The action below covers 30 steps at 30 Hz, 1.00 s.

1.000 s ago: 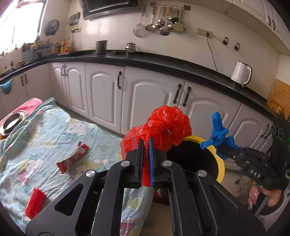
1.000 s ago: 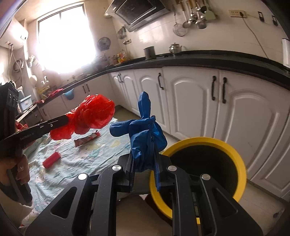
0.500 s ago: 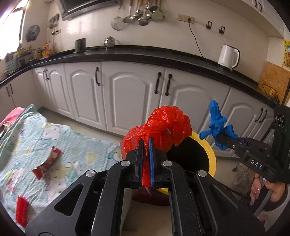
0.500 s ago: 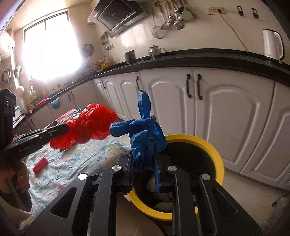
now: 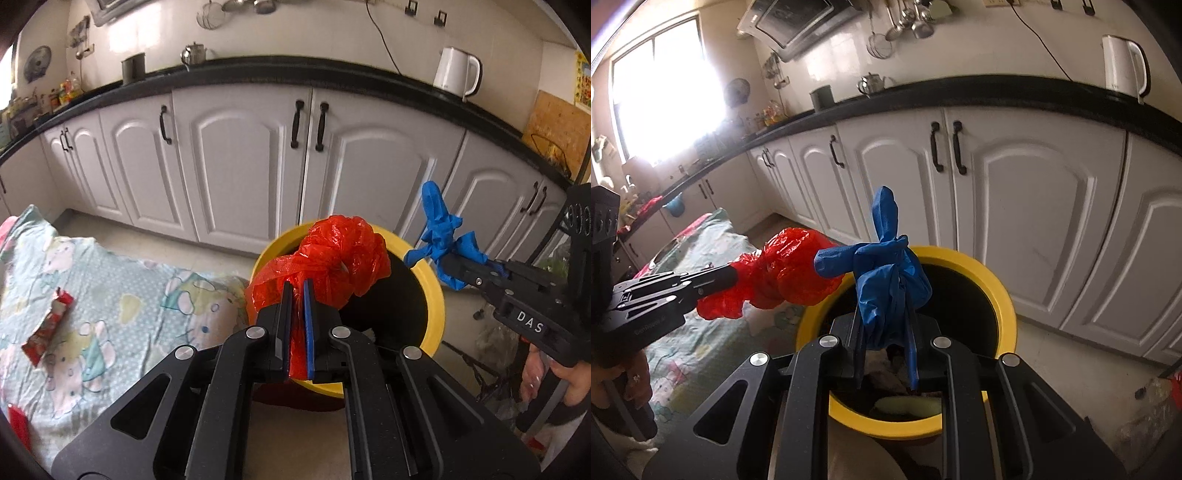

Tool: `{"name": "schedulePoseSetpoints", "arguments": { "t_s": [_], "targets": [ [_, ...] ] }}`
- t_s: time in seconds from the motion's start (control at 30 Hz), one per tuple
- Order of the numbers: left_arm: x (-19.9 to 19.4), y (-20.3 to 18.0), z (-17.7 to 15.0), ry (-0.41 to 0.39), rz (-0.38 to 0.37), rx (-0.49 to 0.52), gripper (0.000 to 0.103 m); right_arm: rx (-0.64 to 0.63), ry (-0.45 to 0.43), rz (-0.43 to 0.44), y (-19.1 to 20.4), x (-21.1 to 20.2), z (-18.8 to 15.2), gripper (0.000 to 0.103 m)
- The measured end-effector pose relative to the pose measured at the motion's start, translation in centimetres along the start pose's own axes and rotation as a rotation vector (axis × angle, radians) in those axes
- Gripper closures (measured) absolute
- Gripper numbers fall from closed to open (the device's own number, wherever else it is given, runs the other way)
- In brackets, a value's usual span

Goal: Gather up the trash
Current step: 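Carry the red bag and blue glove over the yellow bin with both grippers, then open both grippers to drop the bag and glove into the bin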

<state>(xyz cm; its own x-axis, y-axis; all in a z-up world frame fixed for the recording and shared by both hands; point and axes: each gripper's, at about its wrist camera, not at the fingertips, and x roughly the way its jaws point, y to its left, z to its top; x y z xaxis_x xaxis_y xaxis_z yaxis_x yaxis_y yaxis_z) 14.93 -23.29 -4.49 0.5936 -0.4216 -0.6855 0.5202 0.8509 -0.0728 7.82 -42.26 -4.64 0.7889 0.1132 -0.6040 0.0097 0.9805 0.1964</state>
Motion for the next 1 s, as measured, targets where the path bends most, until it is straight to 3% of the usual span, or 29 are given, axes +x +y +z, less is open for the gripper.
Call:
{"name": "schedulePoseSetpoints", "arguments": {
  "t_s": [0.6, 0.67, 0.73, 1.0],
  "targets": [
    [4.9, 0.1, -0.5, 0.095, -0.038, -0.036, 0.099, 0.062, 0.102, 0.004, -2.6, 3.9, -2.0, 0.083],
    [5.1, 0.3, -0.5, 0.095, -0.041, -0.041, 0.092, 0.067, 0.103, 0.004, -2.7, 4.0, -2.1, 0.080],
    [5.2, 0.3, -0.5, 0.097, -0.045, -0.046, 0.078, 0.072, 0.100, 0.001, -2.9, 4.0, -2.1, 0.074],
    [4.1, 0.9, -0.5, 0.073, -0.029, -0.073, 0.046, 0.094, 0.069, -0.020, -3.6, 3.3, -1.9, 0.058]
  ]
}}
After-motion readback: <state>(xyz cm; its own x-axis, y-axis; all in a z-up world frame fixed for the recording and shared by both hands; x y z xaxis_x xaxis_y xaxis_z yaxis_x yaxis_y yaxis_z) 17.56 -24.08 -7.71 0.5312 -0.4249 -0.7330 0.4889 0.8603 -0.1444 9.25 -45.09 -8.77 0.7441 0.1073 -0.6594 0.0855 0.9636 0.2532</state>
